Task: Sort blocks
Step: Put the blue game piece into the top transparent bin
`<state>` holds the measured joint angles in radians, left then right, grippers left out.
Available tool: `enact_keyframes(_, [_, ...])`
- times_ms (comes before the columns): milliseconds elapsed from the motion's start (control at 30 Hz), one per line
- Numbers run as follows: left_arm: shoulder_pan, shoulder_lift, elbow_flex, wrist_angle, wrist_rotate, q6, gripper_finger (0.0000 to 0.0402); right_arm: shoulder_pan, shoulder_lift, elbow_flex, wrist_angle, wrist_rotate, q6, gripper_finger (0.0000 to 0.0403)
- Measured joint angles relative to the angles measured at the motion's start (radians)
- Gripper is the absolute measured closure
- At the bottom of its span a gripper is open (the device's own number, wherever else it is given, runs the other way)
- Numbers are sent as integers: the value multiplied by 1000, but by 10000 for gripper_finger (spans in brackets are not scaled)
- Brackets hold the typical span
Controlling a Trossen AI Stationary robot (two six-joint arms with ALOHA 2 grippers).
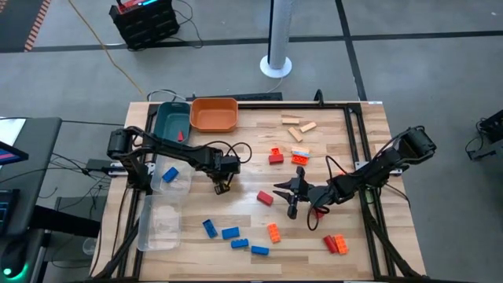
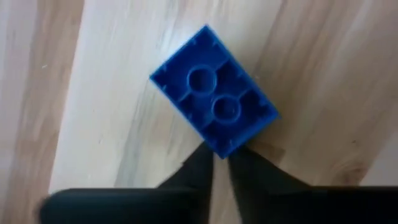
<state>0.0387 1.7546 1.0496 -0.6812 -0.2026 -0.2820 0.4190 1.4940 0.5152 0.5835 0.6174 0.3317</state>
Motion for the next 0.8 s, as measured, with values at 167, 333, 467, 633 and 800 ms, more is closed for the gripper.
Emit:
enact_keyframes(167, [-1, -1, 37, -91, 2, 8, 381, 0, 0, 0, 0, 0, 0, 294])
enact_keyframes(333, [-6, -4, 75, -109, 8, -34, 330, 0, 0, 0, 0, 0, 0, 294])
enact_keyframes(467, [-11, -4, 80, -88, 16, -51, 265, 0, 0, 0, 0, 0, 0, 294])
enact_keyframes(633, [-13, -4, 81, -108, 11, 224, 190, 0, 0, 0, 0, 0, -1, 294])
enact_keyframes(800, [-25, -4, 81, -95, -59, 427, 155, -3, 0, 0, 0, 0, -1, 294])
